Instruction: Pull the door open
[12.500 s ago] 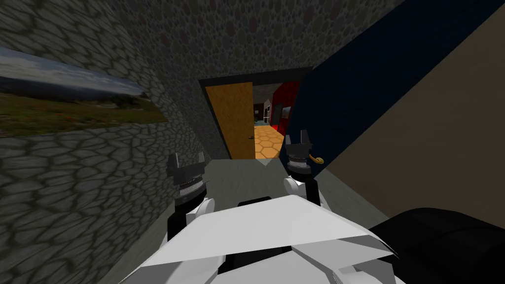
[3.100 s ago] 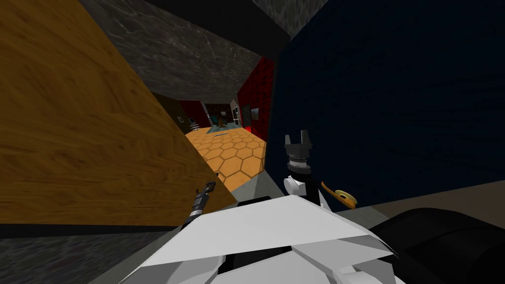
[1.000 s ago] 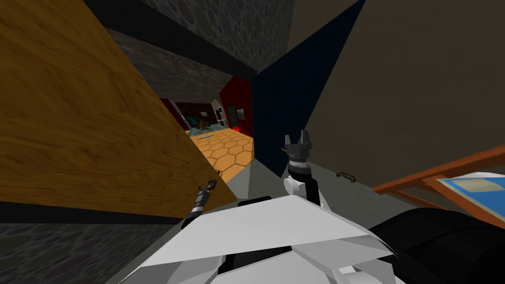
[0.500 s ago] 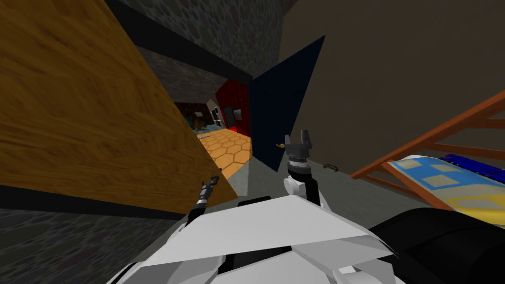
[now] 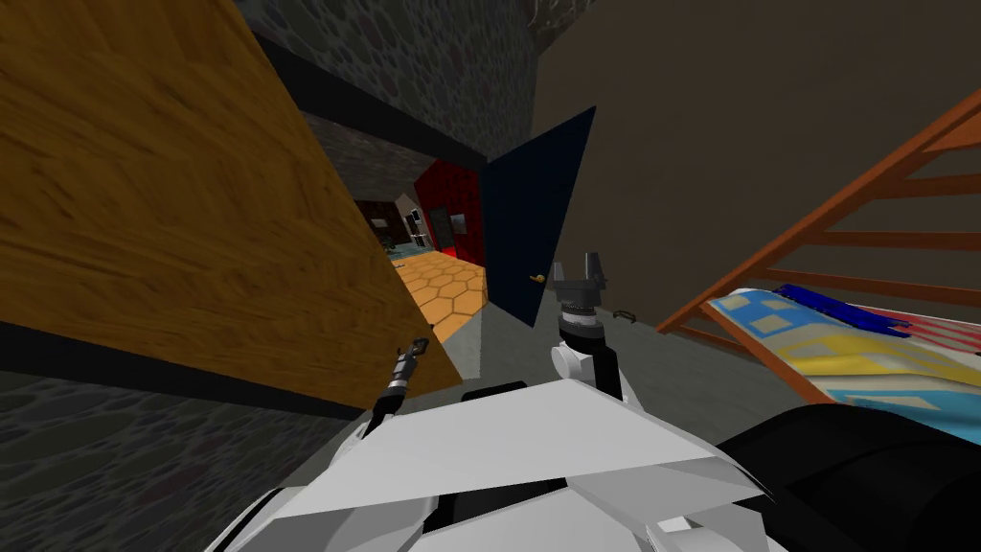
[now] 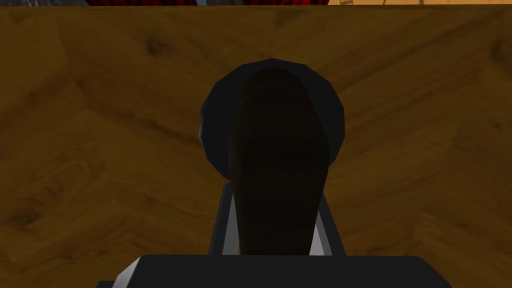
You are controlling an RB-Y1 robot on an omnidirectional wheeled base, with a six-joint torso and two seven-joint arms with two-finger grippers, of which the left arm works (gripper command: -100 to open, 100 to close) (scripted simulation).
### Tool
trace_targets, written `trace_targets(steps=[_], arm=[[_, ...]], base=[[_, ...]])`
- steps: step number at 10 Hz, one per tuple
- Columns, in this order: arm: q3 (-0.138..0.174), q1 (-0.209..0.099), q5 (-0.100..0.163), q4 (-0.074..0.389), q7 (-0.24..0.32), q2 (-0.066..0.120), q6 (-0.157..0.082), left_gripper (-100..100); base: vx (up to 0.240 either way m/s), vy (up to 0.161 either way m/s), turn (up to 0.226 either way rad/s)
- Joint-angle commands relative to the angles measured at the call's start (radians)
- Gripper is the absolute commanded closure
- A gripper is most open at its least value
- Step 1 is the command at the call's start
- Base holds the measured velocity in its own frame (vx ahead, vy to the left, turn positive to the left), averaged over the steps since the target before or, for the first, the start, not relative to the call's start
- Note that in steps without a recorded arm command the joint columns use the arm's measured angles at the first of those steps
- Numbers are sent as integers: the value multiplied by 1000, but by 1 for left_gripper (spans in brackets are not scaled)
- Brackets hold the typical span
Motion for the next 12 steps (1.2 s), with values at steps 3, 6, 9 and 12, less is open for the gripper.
trace_targets(steps=[3, 6, 9, 12], arm=[[-20, 29, -6, 2, 26, 22, -46, 100], [-41, 59, -12, 4, 52, 45, -92, 100], [-56, 81, -17, 5, 72, 62, -127, 100], [-64, 97, -19, -6, 80, 70, -138, 100]], base=[[-159, 48, -135], [-180, 42, -124], [-136, 58, -102], [-113, 27, -66]])
